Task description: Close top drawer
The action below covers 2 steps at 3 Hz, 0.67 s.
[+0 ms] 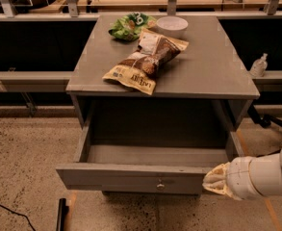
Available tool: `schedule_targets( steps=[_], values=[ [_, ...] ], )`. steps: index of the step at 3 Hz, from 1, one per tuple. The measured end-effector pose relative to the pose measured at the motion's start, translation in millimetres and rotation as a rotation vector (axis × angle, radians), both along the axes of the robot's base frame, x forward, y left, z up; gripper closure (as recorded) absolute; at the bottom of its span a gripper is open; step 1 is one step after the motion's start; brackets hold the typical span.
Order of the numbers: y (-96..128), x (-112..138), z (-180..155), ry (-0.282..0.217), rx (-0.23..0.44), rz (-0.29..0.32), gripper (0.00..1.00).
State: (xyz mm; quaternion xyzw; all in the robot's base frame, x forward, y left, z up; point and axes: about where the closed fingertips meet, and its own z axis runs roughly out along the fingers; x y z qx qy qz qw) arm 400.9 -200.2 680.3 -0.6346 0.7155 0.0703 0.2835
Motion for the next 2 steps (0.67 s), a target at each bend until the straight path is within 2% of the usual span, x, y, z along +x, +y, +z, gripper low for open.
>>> schedule_targets(
  steps=[1, 2],
  values=[
    [5, 8, -10, -0.055, -0.042, 0.01, 1.0],
    [9, 35, -8, -0.159, -0.097, 0.019, 1.0]
  ],
)
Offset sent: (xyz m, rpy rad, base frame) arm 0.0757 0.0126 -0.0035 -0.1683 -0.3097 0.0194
